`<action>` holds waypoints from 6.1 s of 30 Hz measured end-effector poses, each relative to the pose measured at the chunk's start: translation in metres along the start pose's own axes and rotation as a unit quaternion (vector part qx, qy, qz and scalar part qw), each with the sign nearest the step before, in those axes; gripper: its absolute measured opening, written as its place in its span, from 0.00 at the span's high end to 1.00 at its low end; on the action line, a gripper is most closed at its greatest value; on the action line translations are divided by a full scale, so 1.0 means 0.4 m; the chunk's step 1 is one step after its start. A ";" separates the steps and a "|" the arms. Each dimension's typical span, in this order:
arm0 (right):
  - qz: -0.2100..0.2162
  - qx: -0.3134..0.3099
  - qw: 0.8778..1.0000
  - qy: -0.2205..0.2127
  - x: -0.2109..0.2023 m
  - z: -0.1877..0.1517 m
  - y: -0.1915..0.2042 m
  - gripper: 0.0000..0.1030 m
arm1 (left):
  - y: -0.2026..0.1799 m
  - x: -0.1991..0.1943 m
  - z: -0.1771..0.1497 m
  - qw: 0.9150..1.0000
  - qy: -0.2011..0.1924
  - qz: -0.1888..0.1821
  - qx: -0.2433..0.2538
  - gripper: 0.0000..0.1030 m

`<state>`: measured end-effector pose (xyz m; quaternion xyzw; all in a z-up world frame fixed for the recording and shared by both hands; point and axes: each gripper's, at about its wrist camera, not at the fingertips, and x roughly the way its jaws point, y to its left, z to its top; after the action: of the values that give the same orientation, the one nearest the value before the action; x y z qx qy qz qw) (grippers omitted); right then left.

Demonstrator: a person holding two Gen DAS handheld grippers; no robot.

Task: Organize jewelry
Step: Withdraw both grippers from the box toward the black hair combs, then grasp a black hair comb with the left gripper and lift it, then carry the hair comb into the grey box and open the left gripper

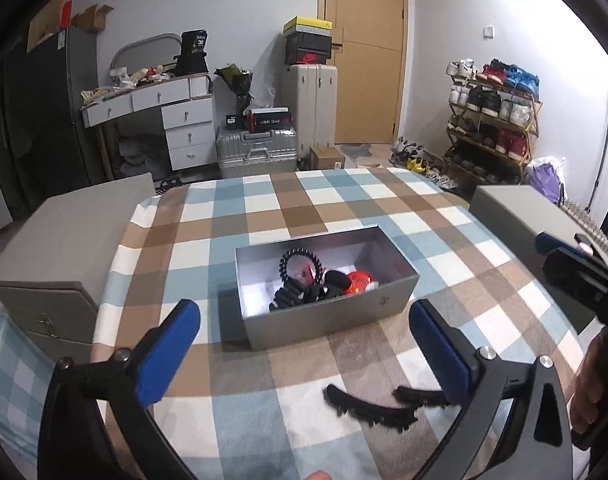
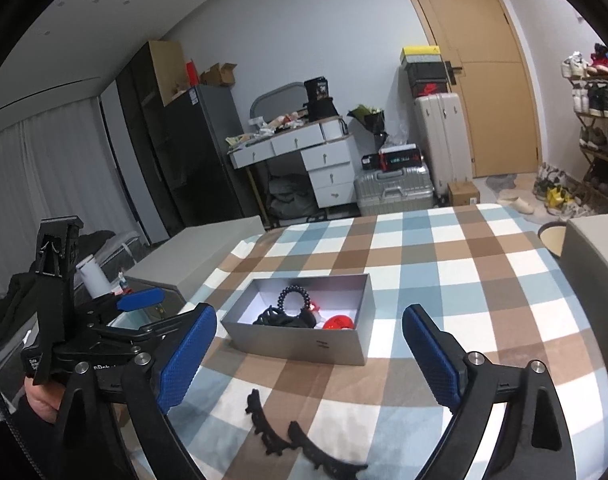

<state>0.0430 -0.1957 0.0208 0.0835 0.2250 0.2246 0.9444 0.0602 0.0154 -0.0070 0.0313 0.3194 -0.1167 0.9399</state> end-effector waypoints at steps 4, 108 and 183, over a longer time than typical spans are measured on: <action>-0.003 -0.010 1.000 -0.013 -0.041 -0.022 0.015 0.04 | -0.001 -0.004 -0.029 1.000 0.019 0.001 -0.006 0.01; -0.054 0.023 0.990 0.129 -0.022 -0.289 -0.096 0.56 | -0.122 0.158 -0.168 0.974 0.200 -0.081 0.075 0.32; 0.018 -0.041 0.989 0.142 0.431 0.025 -0.048 0.56 | 0.073 0.224 0.044 0.989 0.080 -0.102 -0.067 0.32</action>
<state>0.1928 -0.1336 -0.0421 0.0164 0.3456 0.2605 0.9014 0.1464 0.0237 -0.0479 -0.0549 0.4024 -0.1873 0.8944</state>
